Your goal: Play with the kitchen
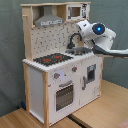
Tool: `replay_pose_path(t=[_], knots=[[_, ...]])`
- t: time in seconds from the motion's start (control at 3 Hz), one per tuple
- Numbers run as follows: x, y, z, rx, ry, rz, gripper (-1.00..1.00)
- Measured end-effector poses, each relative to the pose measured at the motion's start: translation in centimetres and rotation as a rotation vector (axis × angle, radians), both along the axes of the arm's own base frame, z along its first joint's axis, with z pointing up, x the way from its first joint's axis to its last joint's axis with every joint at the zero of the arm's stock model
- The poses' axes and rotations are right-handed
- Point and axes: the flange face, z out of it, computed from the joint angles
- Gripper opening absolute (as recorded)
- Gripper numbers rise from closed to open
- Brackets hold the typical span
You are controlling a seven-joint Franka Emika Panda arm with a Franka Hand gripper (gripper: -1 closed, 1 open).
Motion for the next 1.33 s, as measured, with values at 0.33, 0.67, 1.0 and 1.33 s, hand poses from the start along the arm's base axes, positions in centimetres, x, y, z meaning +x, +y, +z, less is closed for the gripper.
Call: replay_pose_path(t=[0.33, 0.67, 1.0, 1.33], knots=[[1.5, -2.1, -0.7, 0.016, 0.115, -0.021, 1.00], [3.1, -4.4, -0.9, 0.031, 0.218, -0.025, 1.00], [4.6, -6.4, -0.9, 0.041, 0.326, -0.015, 1.00], [5.5, -7.4, -1.1, 0.041, 0.432, -0.008, 1.00]])
